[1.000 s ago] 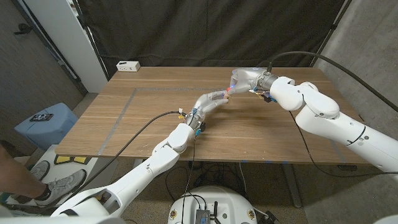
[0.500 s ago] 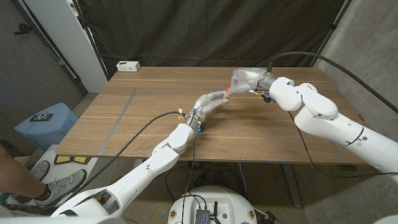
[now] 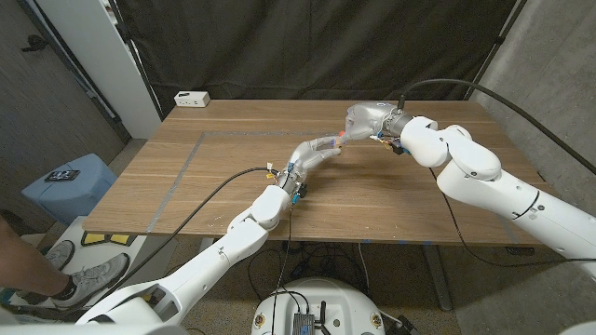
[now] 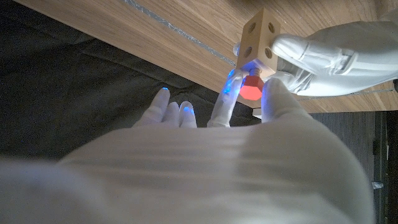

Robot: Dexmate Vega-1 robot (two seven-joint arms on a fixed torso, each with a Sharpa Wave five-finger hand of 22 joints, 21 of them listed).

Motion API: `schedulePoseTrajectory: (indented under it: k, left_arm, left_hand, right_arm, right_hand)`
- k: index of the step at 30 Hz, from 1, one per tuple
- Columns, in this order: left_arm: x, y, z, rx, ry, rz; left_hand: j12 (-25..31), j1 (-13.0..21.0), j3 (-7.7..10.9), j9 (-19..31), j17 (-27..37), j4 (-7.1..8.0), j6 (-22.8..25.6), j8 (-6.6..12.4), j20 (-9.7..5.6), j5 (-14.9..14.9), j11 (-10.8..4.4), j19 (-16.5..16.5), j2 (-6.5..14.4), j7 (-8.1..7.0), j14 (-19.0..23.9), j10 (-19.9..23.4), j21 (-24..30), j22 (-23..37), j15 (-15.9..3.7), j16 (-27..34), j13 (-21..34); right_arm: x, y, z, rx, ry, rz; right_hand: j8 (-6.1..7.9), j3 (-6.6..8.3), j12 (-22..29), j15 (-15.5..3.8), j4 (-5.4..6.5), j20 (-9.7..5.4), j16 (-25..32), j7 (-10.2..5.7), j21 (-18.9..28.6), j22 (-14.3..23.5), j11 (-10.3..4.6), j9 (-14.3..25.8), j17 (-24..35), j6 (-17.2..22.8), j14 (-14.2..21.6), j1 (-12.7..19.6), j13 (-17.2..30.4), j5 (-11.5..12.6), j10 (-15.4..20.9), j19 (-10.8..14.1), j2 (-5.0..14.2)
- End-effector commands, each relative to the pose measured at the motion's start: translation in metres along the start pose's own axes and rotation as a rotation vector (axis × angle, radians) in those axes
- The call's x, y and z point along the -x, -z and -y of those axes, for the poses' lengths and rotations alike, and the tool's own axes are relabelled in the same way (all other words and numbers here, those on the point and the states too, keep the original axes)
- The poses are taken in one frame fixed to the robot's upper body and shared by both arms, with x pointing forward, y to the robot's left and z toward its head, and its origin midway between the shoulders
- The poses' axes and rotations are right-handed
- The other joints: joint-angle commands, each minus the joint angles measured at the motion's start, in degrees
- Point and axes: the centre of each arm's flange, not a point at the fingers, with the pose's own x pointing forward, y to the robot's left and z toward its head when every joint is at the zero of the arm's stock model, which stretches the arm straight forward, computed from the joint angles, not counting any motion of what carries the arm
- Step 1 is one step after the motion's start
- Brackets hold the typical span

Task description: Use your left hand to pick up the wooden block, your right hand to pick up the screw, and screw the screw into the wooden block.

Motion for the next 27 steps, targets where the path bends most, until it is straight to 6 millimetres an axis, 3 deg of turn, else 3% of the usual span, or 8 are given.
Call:
schedulePoseTrajectory:
  k: [1,12,19,27]
  left_arm:
    - [0.0002,-0.0003,-0.0006,0.001,0.001,0.002]
    - [0.0003,-0.0011,-0.0004,0.0,0.002,0.003]
    - [0.0005,-0.001,-0.0001,0.001,0.002,0.003]
    - [0.0008,-0.0014,-0.0004,0.0,0.001,0.004]
  left_hand:
    - [0.3,0.3,0.2,0.4,0.1,-0.2,0.0,0.45,0.24,0.1,-0.13,0.1,0.8,0.34,0.4,-0.2,0.5,0.1,-5.1,0.1,0.1]
    - [0.3,0.3,0.23,0.4,0.1,-0.16,-0.1,0.42,0.24,0.0,-0.11,0.1,1.0,0.38,0.4,-0.2,0.5,0.1,-5.03,0.1,0.1]
    - [0.3,0.3,0.24,0.4,0.1,-0.16,-0.1,0.44,0.23,0.0,-0.11,0.1,1.0,0.45,0.4,-0.2,0.4,0.1,-5.03,0.1,0.1]
    - [0.3,0.3,0.22,0.4,0.1,-0.13,0.0,0.46,0.24,0.0,-0.1,0.1,1.0,0.44,0.4,-0.3,0.4,0.1,-5.01,0.1,0.1]
  right_arm:
    - [-0.001,-0.0022,-0.0013,-0.008,0.013,-0.019]
    - [-0.0009,-0.0025,-0.0016,-0.01,0.027,-0.037]
    - [0.0011,-0.0021,-0.0008,-0.004,0.015,-0.034]
    - [0.0057,-0.0015,0.0023,-0.002,0.004,-0.023]
  right_hand:
    - [1.37,-0.65,0.3,0.08,0.1,0.05,0.7,0.0,0.2,0.3,-0.2,0.7,0.3,1.4,0.9,-1.3,0.3,-0.1,1.2,0.6,-0.25]
    - [2.85,-1.49,0.5,-0.02,0.69,0.03,0.8,0.44,0.2,0.3,-0.31,1.9,0.4,2.4,1.7,-3.3,0.2,-0.1,2.5,1.1,-0.48]
    - [2.21,-2.48,-0.4,0.7,1.3,0.57,0.4,1.26,-0.1,0.3,0.0,3.3,0.5,-3.0,1.2,-5.8,0.2,0.0,1.3,0.5,-0.52]
    - [1.22,-3.1,-1.3,1.31,1.26,1.06,-0.1,3.25,-0.4,0.4,0.93,4.0,0.5,-8.3,0.4,-7.1,0.3,0.0,-0.5,-0.4,-0.65]
